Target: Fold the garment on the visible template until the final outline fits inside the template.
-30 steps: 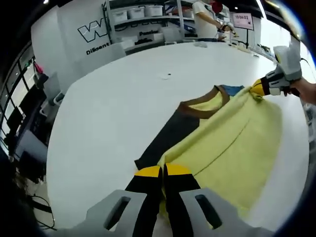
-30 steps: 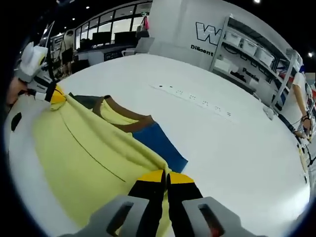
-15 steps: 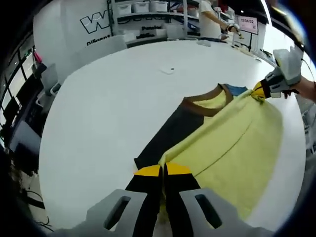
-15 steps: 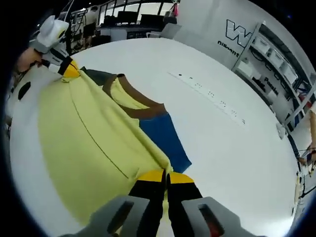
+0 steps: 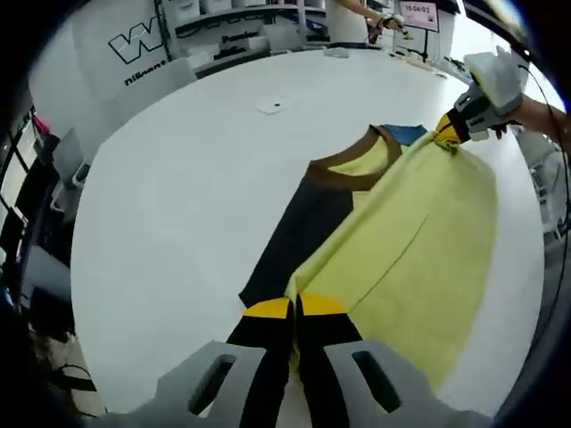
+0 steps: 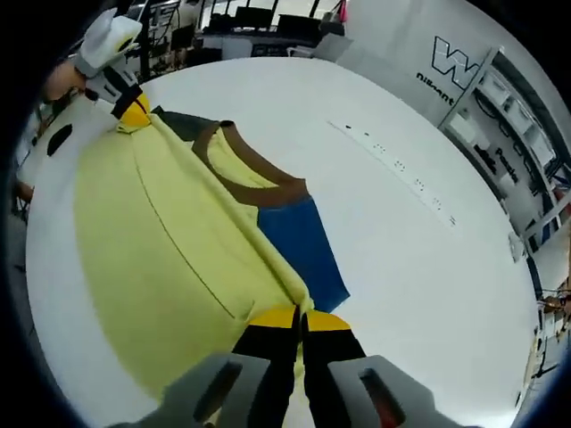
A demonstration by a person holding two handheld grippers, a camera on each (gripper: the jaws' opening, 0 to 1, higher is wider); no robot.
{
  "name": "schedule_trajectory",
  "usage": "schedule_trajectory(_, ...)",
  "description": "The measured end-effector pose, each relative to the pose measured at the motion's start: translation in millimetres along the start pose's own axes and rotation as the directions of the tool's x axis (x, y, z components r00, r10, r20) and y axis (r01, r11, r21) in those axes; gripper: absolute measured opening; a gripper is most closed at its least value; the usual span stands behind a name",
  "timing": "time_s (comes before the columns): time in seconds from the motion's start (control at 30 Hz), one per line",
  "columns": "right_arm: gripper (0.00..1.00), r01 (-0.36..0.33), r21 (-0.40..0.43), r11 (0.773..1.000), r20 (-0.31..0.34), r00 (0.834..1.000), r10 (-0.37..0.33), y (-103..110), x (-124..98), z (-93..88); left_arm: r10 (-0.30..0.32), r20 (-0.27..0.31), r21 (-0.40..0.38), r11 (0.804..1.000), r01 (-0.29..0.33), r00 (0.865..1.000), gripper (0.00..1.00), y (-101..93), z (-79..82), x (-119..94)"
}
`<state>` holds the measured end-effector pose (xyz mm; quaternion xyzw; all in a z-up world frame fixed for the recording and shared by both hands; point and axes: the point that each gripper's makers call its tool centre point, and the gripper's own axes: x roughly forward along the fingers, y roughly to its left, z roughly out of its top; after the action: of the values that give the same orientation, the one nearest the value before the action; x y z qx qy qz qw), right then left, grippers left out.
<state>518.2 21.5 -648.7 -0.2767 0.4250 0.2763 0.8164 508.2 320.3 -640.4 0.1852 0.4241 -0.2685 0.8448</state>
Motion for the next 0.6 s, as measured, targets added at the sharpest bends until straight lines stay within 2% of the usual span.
schedule_trajectory(0.07, 0.0, -0.031, 0.029, 0.999, -0.006, 0.999, 0.031, 6, -4, -5.2, 0.011, -0.002, 0.038, 0.999, -0.011, 1.0, 0.0, -5.4, -4.0, -4)
schedule_trajectory(0.2, 0.0, -0.074, 0.029, 0.997, -0.014, 0.997, 0.075, 17, -12, -14.8, -0.009, -0.014, 0.035, 0.999, 0.009, 1.0, 0.0, -11.9, -12.7, -10)
schedule_trajectory(0.23, 0.0, -0.086, 0.031, 0.996, -0.015, 0.996, 0.086, 20, -14, -16.7, -0.012, -0.016, 0.054, 0.998, 0.012, 1.0, 0.0, -14.8, -15.2, -12)
schedule_trajectory(0.27, 0.0, -0.103, 0.055, 0.993, -0.009, 0.995, 0.103, 23, -16, -19.2, 0.002, -0.008, 0.106, 0.994, -0.001, 1.0, 0.0, -14.1, -15.2, -12)
schedule_trajectory(0.3, 0.0, -0.109, 0.085, 0.99, -0.001, 0.994, 0.11, 26, -17, -20.8, 0.007, -0.009, 0.102, 0.995, -0.006, 1.0, 0.0, -14.3, -15.6, -11)
schedule_trajectory(0.37, 0.0, -0.122, 0.077, 0.99, 0.006, 0.993, 0.122, 31, -22, -25.5, 0.009, -0.021, 0.103, 0.995, -0.007, 1.0, 0.0, -18.1, -18.8, -14)
schedule_trajectory(0.4, 0.0, -0.133, 0.083, 0.988, 0.002, 0.991, 0.133, 35, -24, -27.9, 0.011, -0.032, 0.107, 0.994, -0.007, 0.999, 0.0, -21.2, -21.8, -16)
schedule_trajectory(0.43, 0.0, -0.166, 0.089, 0.982, -0.036, 0.985, 0.17, 46, -31, -35.3, 0.012, -0.036, 0.123, 0.992, -0.008, 0.999, 0.0, -23.9, -24.2, -18)
schedule_trajectory(0.47, 0.0, -0.178, 0.063, 0.982, -0.053, 0.982, 0.182, 50, -33, -37.8, 0.014, -0.04, 0.153, 0.988, -0.008, 0.999, 0.0, -24.9, -25.8, -20)
schedule_trajectory(0.5, 0.0, -0.187, -0.019, 0.982, -0.056, 0.981, 0.185, 57, -37, -40.7, 0.015, -0.052, 0.167, 0.986, -0.006, 0.999, 0.0, -26.0, -28.3, -21)
schedule_trajectory(0.6, 0.0, -0.164, 0.011, 0.986, -0.04, 0.986, 0.165, 64, -41, -46.9, -0.002, -0.078, 0.161, 0.987, 0.014, 0.997, 0.0, -34.2, -36.5, -27)
